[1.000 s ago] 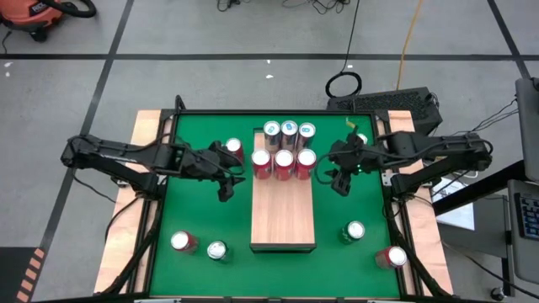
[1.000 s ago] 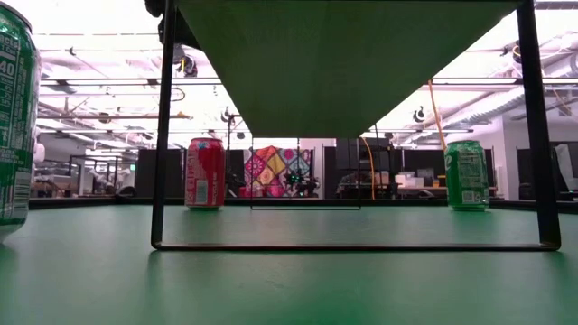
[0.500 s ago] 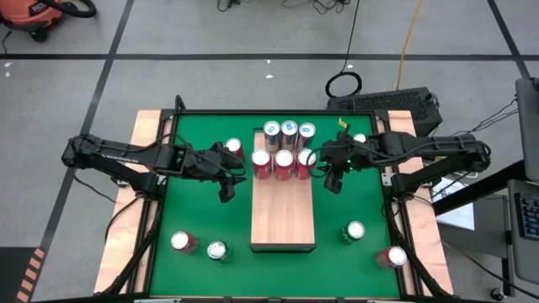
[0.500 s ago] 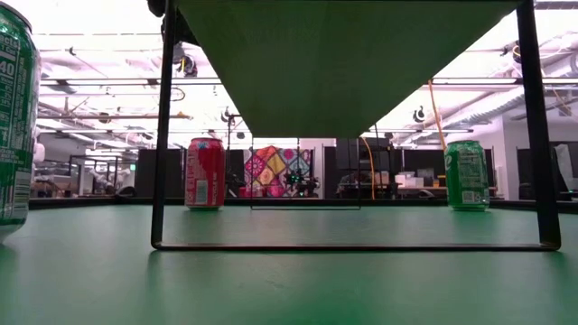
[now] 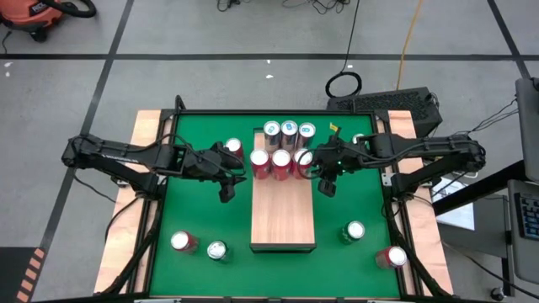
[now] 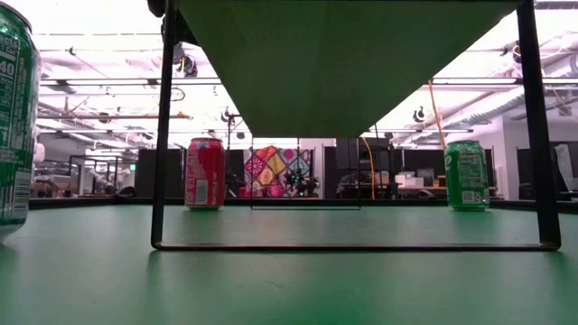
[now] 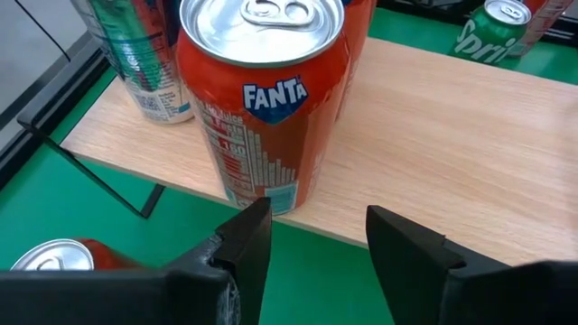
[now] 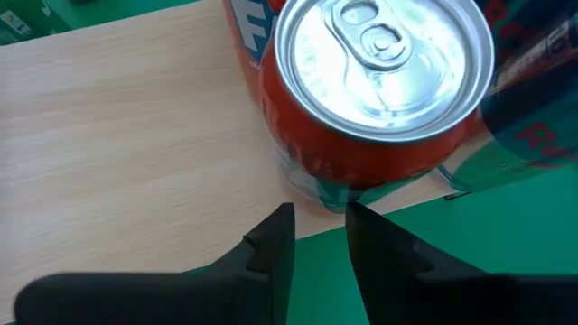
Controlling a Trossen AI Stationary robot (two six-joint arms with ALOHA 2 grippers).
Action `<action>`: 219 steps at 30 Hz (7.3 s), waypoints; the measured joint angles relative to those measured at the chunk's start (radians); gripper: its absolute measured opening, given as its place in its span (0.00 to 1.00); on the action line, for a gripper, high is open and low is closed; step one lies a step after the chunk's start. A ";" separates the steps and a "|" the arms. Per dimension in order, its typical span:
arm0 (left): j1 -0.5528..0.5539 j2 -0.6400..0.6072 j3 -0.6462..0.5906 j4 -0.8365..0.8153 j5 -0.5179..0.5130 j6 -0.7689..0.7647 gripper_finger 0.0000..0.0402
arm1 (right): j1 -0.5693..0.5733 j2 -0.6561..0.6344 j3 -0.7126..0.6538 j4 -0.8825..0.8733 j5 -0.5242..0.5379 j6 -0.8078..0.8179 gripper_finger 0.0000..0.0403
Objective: Place canned beverage on shelf
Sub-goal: Put the orange soda can on the shelf aligned with the other orange soda can, then put the orange soda can on the shelf
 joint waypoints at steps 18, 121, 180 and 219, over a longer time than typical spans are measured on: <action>0.000 0.045 0.000 0.060 0.016 -0.005 0.45 | 0.000 -0.022 0.008 -0.070 -0.001 0.071 0.23; -0.026 -0.089 0.001 -0.323 0.151 -0.655 0.82 | 0.684 -0.196 0.010 -0.317 -0.324 1.214 0.11; -0.047 -0.089 0.001 -0.142 0.118 -0.655 0.82 | 1.116 0.038 0.009 -0.448 -0.124 1.108 0.99; -0.061 -0.089 0.001 -0.116 0.122 -0.610 0.82 | 1.228 0.178 0.009 -0.469 -0.045 1.357 0.98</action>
